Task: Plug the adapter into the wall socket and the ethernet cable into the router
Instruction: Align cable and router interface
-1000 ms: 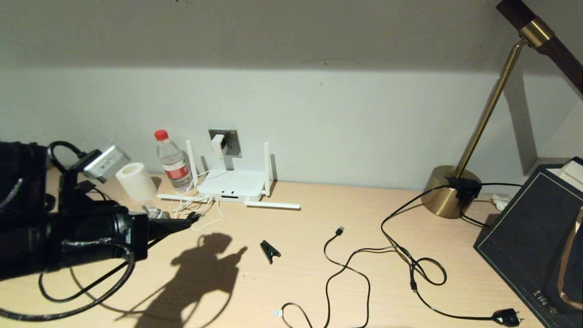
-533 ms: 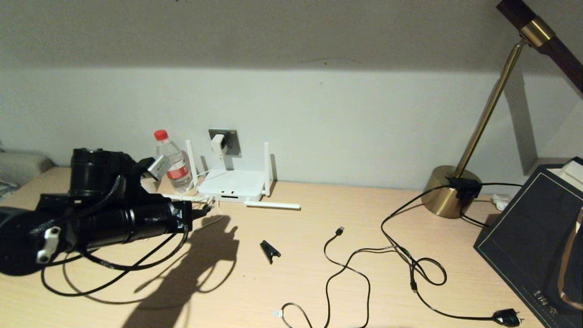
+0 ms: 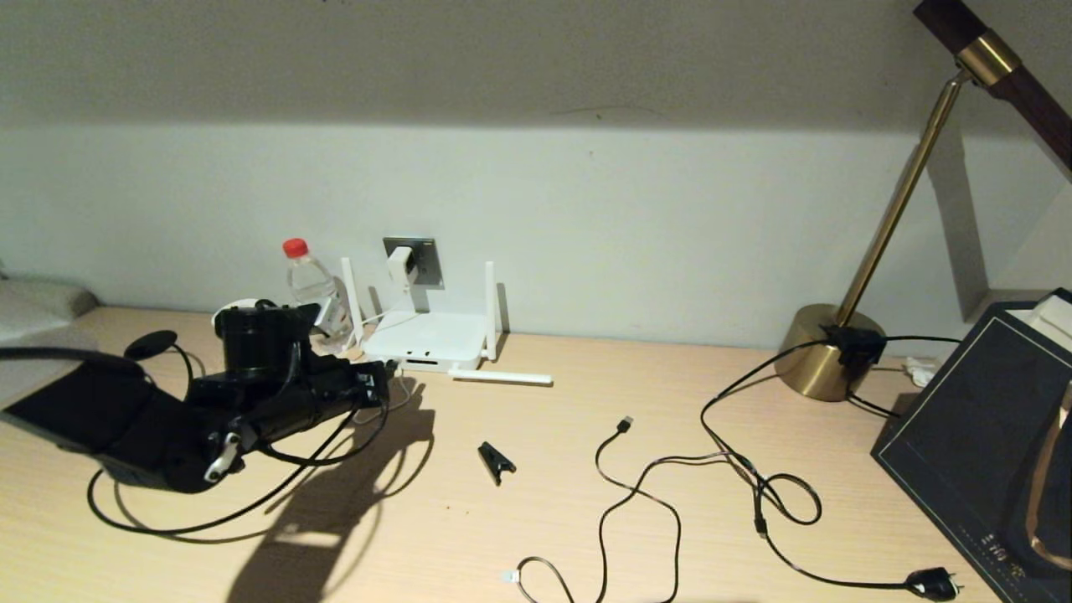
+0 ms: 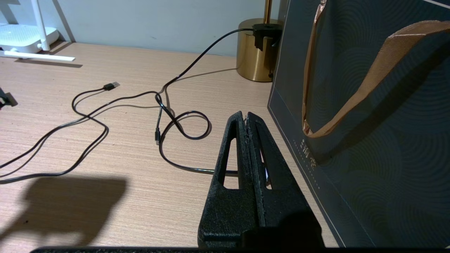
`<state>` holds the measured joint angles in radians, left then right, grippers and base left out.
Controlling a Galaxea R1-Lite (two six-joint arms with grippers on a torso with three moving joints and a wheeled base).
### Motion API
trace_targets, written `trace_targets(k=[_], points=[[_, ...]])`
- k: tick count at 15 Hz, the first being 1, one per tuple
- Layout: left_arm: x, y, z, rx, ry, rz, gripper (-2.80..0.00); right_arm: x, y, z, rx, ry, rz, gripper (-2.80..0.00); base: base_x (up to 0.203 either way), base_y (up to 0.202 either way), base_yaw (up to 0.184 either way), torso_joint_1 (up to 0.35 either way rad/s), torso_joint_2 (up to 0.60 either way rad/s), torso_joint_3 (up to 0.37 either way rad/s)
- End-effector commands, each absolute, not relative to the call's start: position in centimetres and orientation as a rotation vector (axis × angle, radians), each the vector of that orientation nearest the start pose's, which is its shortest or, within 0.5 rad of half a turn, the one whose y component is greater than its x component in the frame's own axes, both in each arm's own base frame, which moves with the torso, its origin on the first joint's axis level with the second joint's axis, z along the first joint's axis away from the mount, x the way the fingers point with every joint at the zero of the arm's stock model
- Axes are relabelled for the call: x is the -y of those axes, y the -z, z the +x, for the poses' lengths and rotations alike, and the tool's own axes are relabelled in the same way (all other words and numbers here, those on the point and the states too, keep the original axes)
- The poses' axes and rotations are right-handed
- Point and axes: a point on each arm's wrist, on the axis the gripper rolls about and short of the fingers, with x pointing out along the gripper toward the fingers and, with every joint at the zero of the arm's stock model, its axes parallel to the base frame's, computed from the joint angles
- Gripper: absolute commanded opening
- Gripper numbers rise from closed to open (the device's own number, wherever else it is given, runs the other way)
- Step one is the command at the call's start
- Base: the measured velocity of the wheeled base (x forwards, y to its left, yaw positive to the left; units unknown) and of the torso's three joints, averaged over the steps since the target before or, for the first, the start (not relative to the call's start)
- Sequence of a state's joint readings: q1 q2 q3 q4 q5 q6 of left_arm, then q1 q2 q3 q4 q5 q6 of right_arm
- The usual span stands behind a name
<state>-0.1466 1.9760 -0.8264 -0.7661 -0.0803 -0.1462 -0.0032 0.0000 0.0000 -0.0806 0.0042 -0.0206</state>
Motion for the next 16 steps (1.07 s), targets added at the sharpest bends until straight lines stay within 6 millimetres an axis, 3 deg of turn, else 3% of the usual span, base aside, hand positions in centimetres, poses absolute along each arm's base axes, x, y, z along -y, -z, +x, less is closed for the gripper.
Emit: trace_targets(k=[1,7,11,13,16], points=[[5.3,-8.4,36.2,-0.402,0.171,-0.126,-2.8,0.0,-7.6,-2.1,0.051,-0.001,-0.022,-2.8,0.0,0.0,0.0,0.0,0.0,0.0],[5.3,-7.9,36.2,-0.416,0.168,-0.113,-2.8,0.0,-7.6,-2.1,0.051,-0.001,-0.022,-2.8,0.0,0.0,0.0,0.0,0.0,0.0],[5.1,-8.2,37.4,-0.386,0.164,-0.086,-2.8,0.0,-7.6,-2.1,0.051,-0.001,-0.022,-2.8,0.0,0.0,0.0,0.0,0.0,0.0],[5.2,-7.3,38.1,-0.398,0.163,-0.073,-2.8,0.0,-7.6,-2.1,0.051,-0.001,-0.022,-2.8,0.0,0.0,0.0,0.0,0.0,0.0],[5.3,-7.2,38.0,-0.398,0.148,-0.057,-2.8,0.0,-7.6,-2.1,0.051,-0.001,-0.022,-2.8,0.0,0.0,0.0,0.0,0.0,0.0]])
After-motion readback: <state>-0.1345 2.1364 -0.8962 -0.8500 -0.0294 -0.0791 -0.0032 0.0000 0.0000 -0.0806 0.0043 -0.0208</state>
